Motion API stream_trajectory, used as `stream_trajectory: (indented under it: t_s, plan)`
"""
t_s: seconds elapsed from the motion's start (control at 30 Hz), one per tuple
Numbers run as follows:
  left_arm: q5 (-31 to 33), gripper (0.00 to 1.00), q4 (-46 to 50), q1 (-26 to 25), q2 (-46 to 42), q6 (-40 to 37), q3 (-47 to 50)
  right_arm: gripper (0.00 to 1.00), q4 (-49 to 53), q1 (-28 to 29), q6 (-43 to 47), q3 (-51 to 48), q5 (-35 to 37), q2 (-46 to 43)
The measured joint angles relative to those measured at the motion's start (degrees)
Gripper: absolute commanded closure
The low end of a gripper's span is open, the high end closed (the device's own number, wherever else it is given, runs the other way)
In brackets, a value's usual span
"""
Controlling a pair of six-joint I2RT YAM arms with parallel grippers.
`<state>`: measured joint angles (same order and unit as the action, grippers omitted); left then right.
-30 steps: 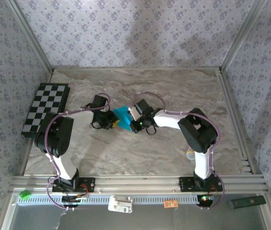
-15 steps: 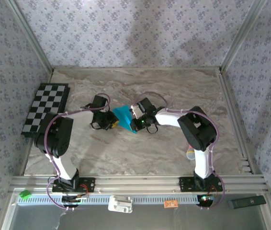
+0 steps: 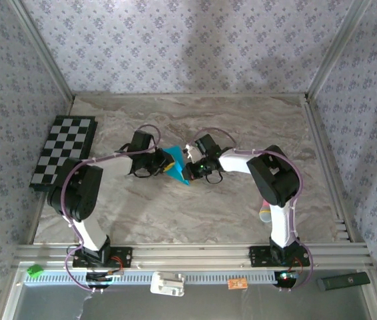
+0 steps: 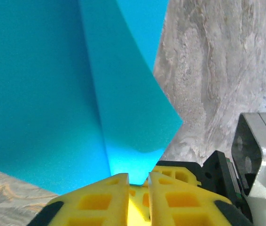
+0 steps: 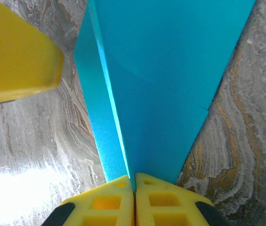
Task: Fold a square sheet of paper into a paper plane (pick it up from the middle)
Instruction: Fourth fold the wing at the center of the table.
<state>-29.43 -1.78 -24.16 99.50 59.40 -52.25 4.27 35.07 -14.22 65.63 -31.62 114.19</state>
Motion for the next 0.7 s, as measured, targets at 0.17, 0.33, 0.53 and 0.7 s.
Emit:
stream_trajectory:
  t_s: [0.17,0.33,0.53,0.7]
  plan:
    - [-1.25,0.9,-1.2,-0.24,2.45,-1.25,-1.29,0.9,-0.68,-0.5,-0.39,-0.2,-1.16,0.26]
    - [-1.73,0.91,-1.49,-0.28,4.15,-1.55,-2.36,0.87,-0.87,-0.61,-0.61,-0.24,-1.57,0.26]
    - [-2.47,0.91,-1.51,-0.72,5.16,-1.97,-3.54,0.81,-1.11,-0.72,-1.25,-0.24,-2.4,0.31]
    - [-2.58,0.91,-1.46,-0.87,6.08,-2.16,-4.2,0.79,-1.27,-0.83,-1.53,-0.24,-3.26,0.31]
